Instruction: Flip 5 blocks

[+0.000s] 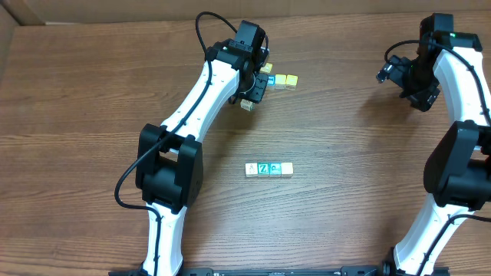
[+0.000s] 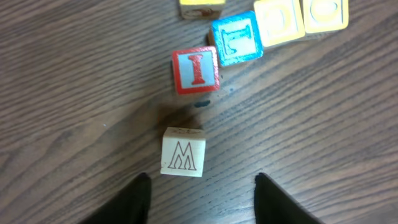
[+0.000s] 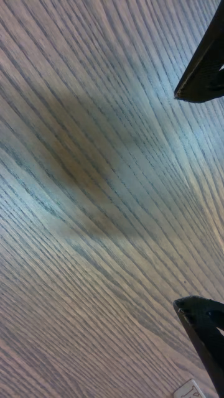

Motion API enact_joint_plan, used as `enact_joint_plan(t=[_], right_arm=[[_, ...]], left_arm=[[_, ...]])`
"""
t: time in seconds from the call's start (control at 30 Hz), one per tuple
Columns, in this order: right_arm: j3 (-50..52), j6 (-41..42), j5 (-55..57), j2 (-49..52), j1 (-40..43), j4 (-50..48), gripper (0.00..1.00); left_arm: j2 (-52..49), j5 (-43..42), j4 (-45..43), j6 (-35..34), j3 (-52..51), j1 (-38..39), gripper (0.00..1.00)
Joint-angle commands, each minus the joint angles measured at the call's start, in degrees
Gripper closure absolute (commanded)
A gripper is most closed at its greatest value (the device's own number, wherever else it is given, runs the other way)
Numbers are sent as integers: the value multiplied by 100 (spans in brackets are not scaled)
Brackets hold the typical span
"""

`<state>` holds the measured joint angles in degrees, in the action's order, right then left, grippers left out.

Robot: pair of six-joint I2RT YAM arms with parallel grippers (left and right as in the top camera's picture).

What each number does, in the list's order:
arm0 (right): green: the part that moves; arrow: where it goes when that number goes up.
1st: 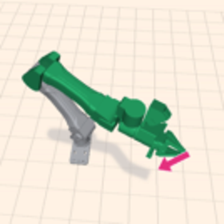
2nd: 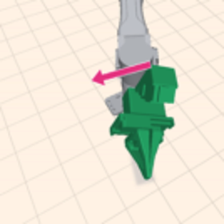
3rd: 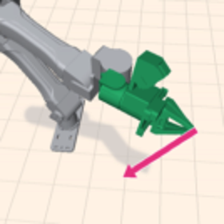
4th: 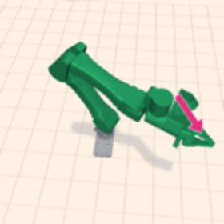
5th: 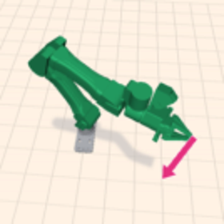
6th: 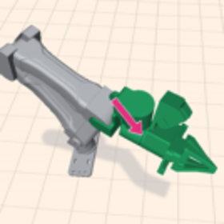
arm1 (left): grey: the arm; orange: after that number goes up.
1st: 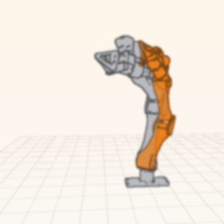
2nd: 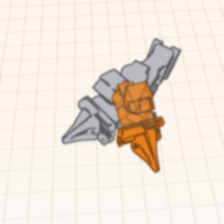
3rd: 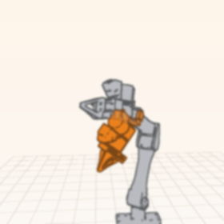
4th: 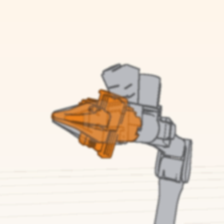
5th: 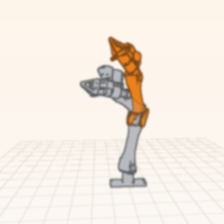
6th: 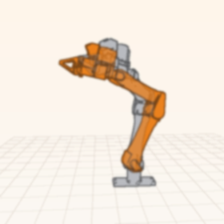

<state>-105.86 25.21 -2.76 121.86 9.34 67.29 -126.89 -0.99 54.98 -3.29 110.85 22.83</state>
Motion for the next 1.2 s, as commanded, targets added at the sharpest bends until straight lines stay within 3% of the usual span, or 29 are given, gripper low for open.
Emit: enact_joint_plan(t=[0.0, 0.53, 1.03, 1.17], right_arm=[[-114, -39, 11, -131, 4, -13, 0], [-111, -37, 11, -131, 4, -13, 0], [-111, -37, 11, -131, 4, -13, 0], [-111, -37, 11, -131, 4, -13, 0]], left_arm=[[-76, 149, -55, -55, 81, 7, 49], [-730, 586, -210, 70, 79, 7, 48], [-750, 538, -87, 46, 79, 48, 64], [-750, 348, -17, 50, 79, 48, 62]])
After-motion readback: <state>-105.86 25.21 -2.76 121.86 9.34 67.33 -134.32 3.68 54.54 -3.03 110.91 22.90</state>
